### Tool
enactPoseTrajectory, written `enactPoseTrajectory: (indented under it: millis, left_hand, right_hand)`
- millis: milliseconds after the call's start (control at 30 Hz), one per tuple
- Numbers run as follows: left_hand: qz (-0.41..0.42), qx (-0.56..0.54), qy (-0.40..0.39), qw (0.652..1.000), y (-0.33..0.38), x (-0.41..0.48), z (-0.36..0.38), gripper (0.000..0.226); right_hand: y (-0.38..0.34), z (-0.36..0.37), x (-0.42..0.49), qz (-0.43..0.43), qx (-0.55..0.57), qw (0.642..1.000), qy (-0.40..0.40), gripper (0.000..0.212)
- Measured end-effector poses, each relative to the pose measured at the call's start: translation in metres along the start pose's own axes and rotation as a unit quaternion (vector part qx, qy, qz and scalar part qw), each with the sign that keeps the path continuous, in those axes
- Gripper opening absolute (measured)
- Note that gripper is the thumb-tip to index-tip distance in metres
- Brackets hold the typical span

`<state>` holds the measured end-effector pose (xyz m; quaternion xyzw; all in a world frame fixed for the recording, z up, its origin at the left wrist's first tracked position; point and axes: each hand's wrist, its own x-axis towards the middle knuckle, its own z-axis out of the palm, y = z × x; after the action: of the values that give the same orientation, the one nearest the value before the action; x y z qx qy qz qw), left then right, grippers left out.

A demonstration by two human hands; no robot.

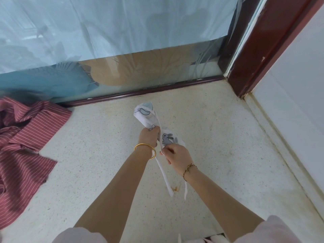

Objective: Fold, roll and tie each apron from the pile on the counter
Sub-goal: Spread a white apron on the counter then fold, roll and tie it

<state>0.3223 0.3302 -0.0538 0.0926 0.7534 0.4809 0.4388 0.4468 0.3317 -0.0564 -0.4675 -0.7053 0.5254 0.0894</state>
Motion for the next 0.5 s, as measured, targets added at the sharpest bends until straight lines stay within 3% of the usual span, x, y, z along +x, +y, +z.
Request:
enactPoseTrajectory:
  millis: [300,500]
  left_hand:
    - [-0.008,0.041,-0.006,0.999,-0.0006,0.0032,-0.0082,0.021]
    - [-0.088,-0.015,-0.026,0.996,-0.0020,0.0006,-0.0097,0.025]
  right_hand:
    - [0.0009,-0.0035,0.0082,-0.003,-0.115,0.993,-0.006,0.026]
    - [0.0002,-0.0033,0.0015,-0.012,-0.159,0.987,-0.014,0.033]
